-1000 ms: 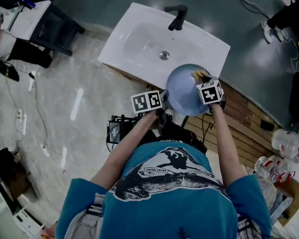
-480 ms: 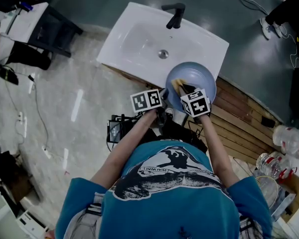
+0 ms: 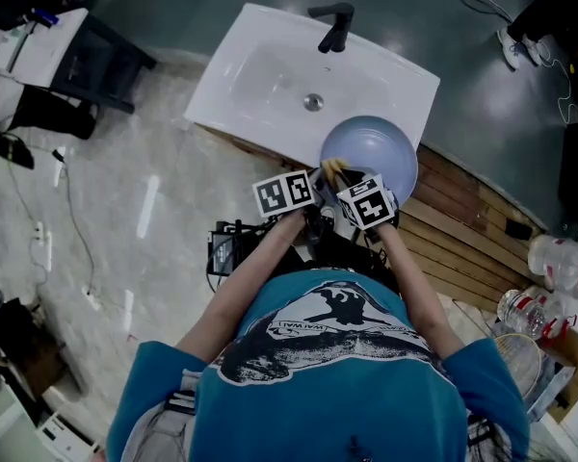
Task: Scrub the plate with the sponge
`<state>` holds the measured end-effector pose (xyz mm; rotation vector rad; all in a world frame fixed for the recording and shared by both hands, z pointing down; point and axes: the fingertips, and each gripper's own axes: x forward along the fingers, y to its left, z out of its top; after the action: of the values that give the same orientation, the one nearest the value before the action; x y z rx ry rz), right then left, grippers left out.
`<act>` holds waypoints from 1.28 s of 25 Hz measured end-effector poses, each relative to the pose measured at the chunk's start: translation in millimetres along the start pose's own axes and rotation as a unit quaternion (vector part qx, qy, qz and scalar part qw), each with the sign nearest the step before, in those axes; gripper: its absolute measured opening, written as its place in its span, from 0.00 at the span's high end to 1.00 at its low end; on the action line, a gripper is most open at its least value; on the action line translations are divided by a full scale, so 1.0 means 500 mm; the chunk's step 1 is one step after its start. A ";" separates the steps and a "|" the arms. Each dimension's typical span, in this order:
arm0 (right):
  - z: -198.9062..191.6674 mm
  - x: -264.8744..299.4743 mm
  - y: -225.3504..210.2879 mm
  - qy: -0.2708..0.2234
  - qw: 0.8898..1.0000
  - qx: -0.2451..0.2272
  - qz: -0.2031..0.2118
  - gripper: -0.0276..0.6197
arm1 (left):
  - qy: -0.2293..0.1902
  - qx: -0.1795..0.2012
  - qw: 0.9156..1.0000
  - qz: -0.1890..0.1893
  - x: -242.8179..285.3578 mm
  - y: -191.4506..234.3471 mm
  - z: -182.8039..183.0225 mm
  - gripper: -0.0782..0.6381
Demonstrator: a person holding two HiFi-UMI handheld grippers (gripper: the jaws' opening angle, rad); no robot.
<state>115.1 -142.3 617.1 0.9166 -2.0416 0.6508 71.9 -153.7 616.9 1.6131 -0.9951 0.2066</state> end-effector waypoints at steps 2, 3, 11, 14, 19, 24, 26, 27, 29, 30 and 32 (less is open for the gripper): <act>-0.008 -0.004 -0.015 0.005 1.000 -0.018 -0.018 0.91 | -0.001 -0.001 1.000 0.000 -0.001 0.001 0.000 0.83; -0.012 -0.008 -0.026 0.008 0.999 -0.025 -0.029 0.91 | -0.001 -0.001 1.000 0.000 -0.001 0.001 0.000 0.83; -0.042 -0.051 -0.155 0.036 0.991 -0.040 -0.122 0.91 | 0.000 0.004 1.000 0.001 -0.001 0.001 -0.001 0.83; -0.053 -0.066 -0.200 0.050 0.986 -0.044 -0.150 0.91 | -0.001 0.006 1.000 0.002 -0.001 -0.001 0.000 0.83; -0.063 -0.080 -0.245 0.066 0.981 -0.037 -0.180 0.91 | -0.003 0.005 1.000 0.002 -0.001 -0.002 0.001 0.83; -0.076 -0.088 -0.296 0.094 0.971 -0.051 -0.215 0.91 | -0.003 0.006 1.000 0.002 -0.002 -0.003 0.001 0.83; -0.071 -0.090 -0.298 0.091 0.972 -0.045 -0.213 0.91 | -0.003 0.003 1.000 0.000 -0.002 -0.004 0.002 0.83; -0.069 -0.090 -0.297 0.090 0.972 -0.045 -0.214 0.91 | -0.004 0.002 1.000 0.000 -0.002 -0.004 0.002 0.83; -0.068 -0.092 -0.293 0.088 0.972 -0.042 -0.215 0.91 | -0.004 0.001 1.000 0.001 -0.001 -0.003 0.002 0.83; -0.064 -0.095 -0.287 0.083 0.973 -0.037 -0.211 0.91 | -0.005 0.000 1.000 0.003 -0.001 -0.004 0.002 0.83; -0.052 -0.101 -0.258 0.065 0.979 -0.022 -0.192 0.91 | -0.005 -0.003 1.000 0.005 -0.001 -0.003 0.002 0.83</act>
<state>249.8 -183.4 606.7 1.1699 -1.6925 0.4394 72.3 -154.4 614.9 1.6055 -1.0121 0.2023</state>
